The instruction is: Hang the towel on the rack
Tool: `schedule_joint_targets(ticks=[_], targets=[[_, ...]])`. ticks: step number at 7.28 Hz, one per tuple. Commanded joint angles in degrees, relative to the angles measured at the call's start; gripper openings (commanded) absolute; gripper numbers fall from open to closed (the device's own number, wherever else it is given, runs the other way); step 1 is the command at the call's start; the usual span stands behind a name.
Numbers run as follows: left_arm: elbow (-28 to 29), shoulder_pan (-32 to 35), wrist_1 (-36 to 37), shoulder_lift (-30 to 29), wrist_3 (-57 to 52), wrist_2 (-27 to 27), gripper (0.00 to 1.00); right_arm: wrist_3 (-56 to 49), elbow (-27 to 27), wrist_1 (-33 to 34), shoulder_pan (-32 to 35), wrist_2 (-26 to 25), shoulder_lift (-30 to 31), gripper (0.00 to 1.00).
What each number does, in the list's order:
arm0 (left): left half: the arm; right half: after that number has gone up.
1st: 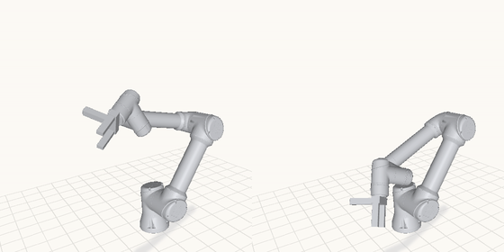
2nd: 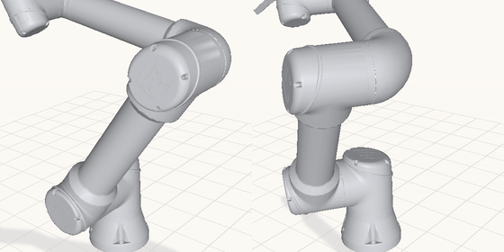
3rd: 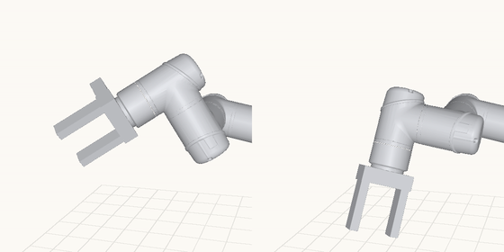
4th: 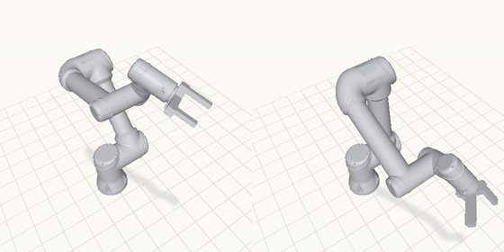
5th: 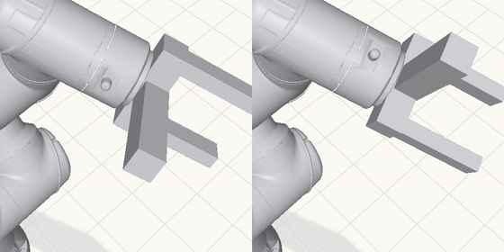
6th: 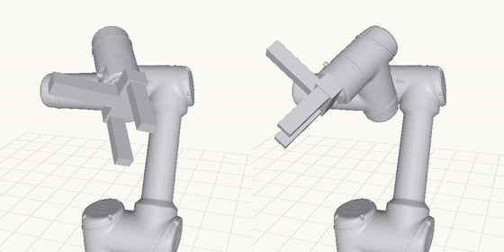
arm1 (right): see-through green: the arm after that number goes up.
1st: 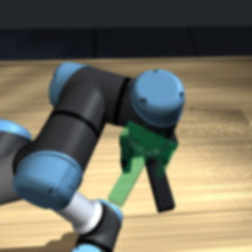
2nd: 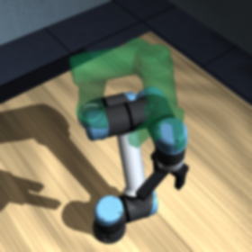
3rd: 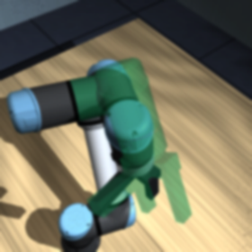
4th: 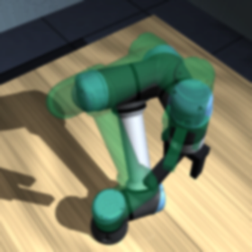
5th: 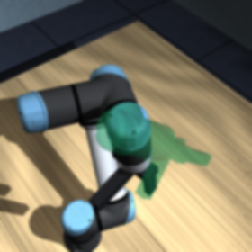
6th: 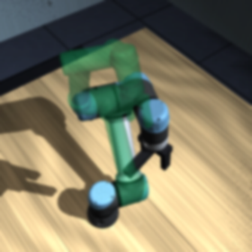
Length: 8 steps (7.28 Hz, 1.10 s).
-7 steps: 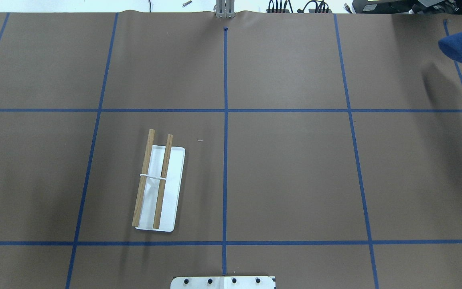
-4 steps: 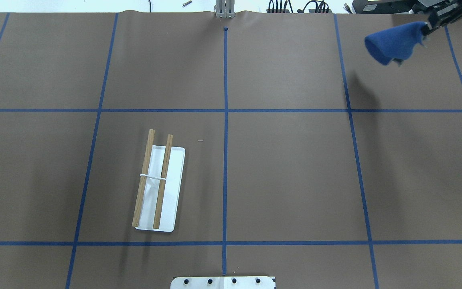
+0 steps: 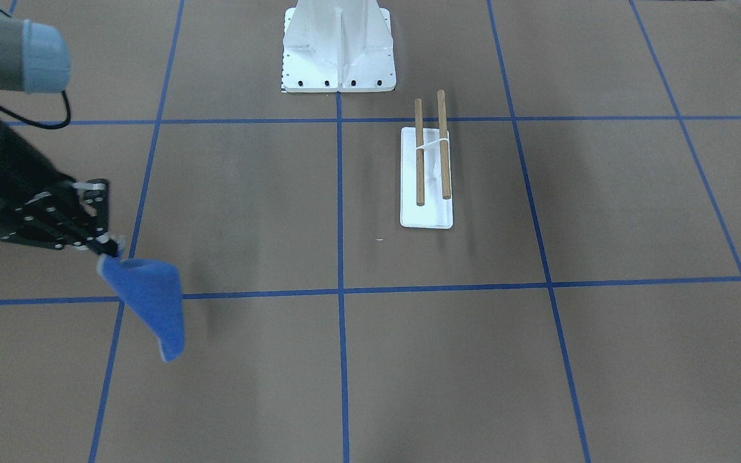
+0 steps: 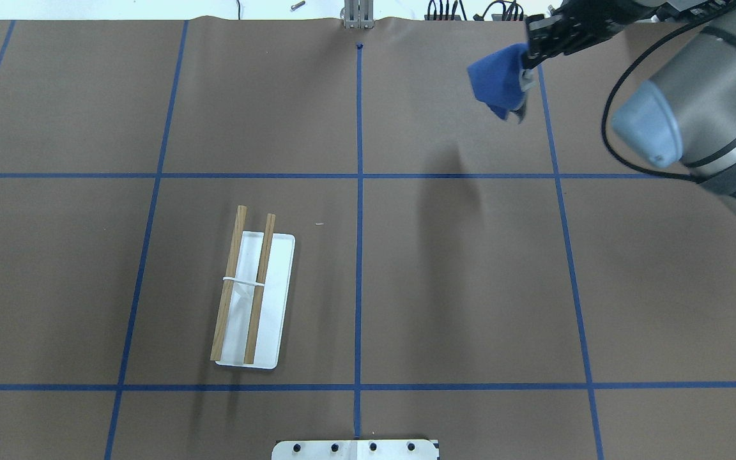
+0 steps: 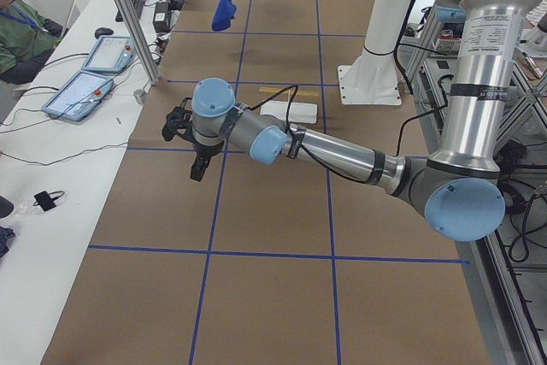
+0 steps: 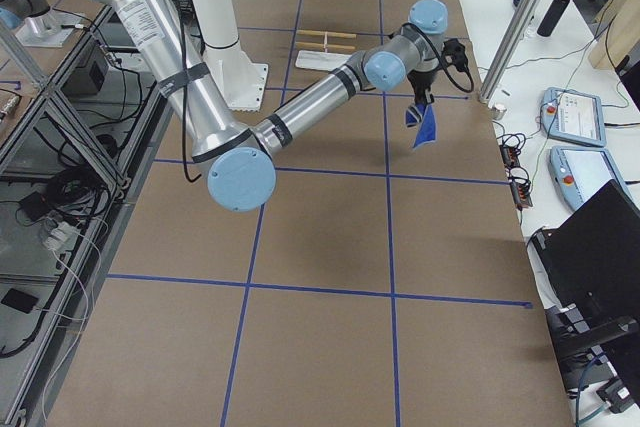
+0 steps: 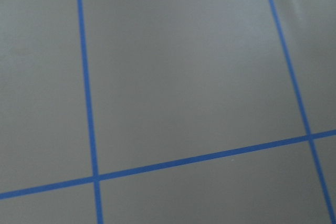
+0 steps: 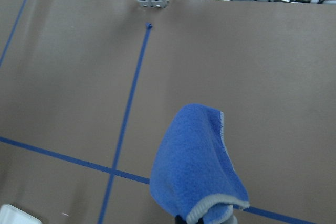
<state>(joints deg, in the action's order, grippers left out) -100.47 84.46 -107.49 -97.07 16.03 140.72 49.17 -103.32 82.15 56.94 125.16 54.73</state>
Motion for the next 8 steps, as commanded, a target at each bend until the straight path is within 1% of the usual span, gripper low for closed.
schedule_joint_targets(ticks=[1, 2, 3, 4, 5, 6, 7, 8], targets=[[0.27, -4.98, -2.54, -5.29, 12.89, 1.30, 0.99, 14.58, -3.20, -2.16, -9.44, -9.91, -4.87, 0.00], [0.53, -7.96, -2.81, -9.84, 24.63, 4.70, 0.99, 19.33, -3.47, -3.74, -12.61, -13.42, -6.55, 0.00], [0.45, -11.73, -2.81, -13.72, 34.23, 7.00, 0.99, 21.73, -4.95, -5.49, -16.21, -18.15, -7.00, 0.00], [0.62, -14.47, -2.98, -17.15, 42.77, 7.37, 0.99, 22.62, -6.70, -6.03, -19.37, -22.20, -7.18, 0.00], [1.49, -16.58, -3.07, -20.58, 49.55, 7.38, 0.99, 23.68, -7.94, -6.13, -21.75, -25.03, -7.97, 0.00], [2.02, -17.30, -3.59, -23.48, 55.45, 7.38, 0.99, 24.21, -8.13, -6.04, -24.21, -28.19, -9.54, 0.00], [2.03, -19.48, -6.82, -24.64, 60.64, 7.38, 0.99, 25.17, -8.04, -6.13, -27.11, -31.96, -10.60, 0.00], [2.20, -22.64, -11.72, -24.83, 65.57, 6.85, 0.99, 25.27, -8.13, -6.13, -29.49, -36.00, -11.40, 0.00]])
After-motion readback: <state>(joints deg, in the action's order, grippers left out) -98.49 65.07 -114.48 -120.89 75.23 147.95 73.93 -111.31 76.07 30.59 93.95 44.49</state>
